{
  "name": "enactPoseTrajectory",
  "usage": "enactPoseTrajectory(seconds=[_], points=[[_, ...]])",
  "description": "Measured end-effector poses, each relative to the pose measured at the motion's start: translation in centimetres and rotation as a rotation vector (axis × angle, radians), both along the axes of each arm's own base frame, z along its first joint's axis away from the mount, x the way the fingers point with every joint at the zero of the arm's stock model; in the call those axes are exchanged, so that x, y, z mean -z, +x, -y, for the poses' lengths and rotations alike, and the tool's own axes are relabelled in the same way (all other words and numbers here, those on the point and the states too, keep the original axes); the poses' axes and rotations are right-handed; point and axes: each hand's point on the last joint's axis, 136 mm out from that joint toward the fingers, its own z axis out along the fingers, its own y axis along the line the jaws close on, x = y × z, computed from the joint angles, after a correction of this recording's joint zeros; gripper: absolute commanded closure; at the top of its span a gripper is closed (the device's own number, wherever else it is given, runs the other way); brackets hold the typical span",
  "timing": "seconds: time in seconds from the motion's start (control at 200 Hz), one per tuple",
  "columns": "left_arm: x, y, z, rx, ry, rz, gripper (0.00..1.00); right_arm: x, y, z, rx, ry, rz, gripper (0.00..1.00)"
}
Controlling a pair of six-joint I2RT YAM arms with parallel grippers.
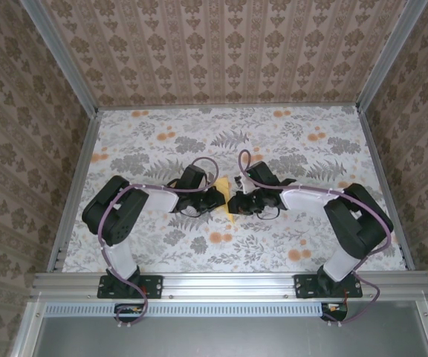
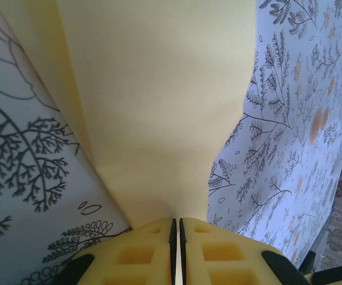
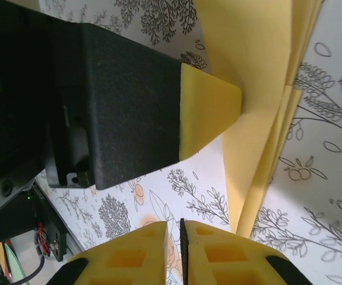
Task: Fold a paper plane with a square sheet of paper (pick it up from the middle)
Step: Fold the wing for the fifth time at the center of the table.
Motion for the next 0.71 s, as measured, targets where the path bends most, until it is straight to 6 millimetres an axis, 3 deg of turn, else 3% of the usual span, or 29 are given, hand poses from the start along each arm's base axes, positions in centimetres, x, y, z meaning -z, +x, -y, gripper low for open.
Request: enactPoseTrajectory(seconds=[0.265,0.705], points=[[0.0,0.0,0.0,0.0,0.002,-0.001,0.86,2.9,-0.7,-0.2,-0.015,-0.047,-0.074,0.88],[0.1,0.1,-0.1,-0.005,0.02,-0.016,0.87,3.9,-1.2,0.1,-0.019,-0.066,-0.103,0.88]])
